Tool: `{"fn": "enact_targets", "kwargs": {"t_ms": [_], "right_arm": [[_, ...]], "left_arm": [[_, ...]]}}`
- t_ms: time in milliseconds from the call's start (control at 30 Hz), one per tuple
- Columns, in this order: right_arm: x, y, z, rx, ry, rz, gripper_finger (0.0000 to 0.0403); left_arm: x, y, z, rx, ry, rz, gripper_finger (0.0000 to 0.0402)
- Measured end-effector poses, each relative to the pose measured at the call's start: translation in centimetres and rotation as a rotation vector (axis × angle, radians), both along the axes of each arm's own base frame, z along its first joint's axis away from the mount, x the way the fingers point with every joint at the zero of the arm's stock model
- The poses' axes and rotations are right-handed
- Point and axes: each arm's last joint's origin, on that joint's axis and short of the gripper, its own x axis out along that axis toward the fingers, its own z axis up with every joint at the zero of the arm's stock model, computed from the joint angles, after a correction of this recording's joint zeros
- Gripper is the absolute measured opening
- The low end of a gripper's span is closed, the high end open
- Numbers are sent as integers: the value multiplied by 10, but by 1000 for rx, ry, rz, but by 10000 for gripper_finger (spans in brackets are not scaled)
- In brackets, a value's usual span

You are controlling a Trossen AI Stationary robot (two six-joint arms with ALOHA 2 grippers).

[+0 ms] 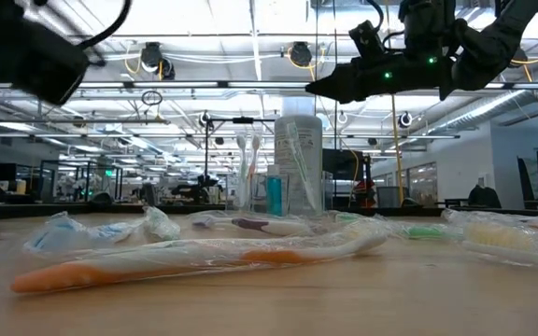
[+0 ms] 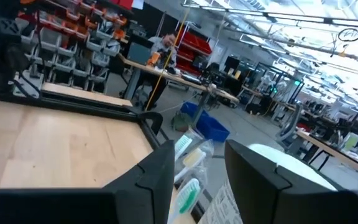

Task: Pick & Place toothbrushing station
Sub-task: Put the left blue mouthwash into the transparent organizer

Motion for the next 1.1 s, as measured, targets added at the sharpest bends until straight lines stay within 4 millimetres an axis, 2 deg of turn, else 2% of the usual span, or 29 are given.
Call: {"fn": "enact_targets", "kwargs": {"t_ms": [167, 333, 500, 633, 800, 933, 1100], "right_arm": [[0, 0, 2, -4, -19, 1, 132], [0, 1, 1, 33, -25, 7, 132], [0, 1, -2, 89, -26, 11, 132], [0, 1, -3, 108, -24, 12, 132], [0, 1, -3, 108, -24, 12, 132], [0, 1, -3, 101, -20, 11, 132], [0, 1, -3, 85, -11, 10, 132]], "left_arm": [[-1, -9, -25, 19, 103, 73, 202], [3, -15, -37, 22, 112, 79, 202], [3, -14, -36, 10, 121, 82, 186], [2, -12, -31, 46, 73, -22, 155], [7, 8, -22, 67, 77, 4, 146], [13, 19, -8, 119, -48, -182, 145], [13, 12, 0, 271, -269, -580, 145]]}}
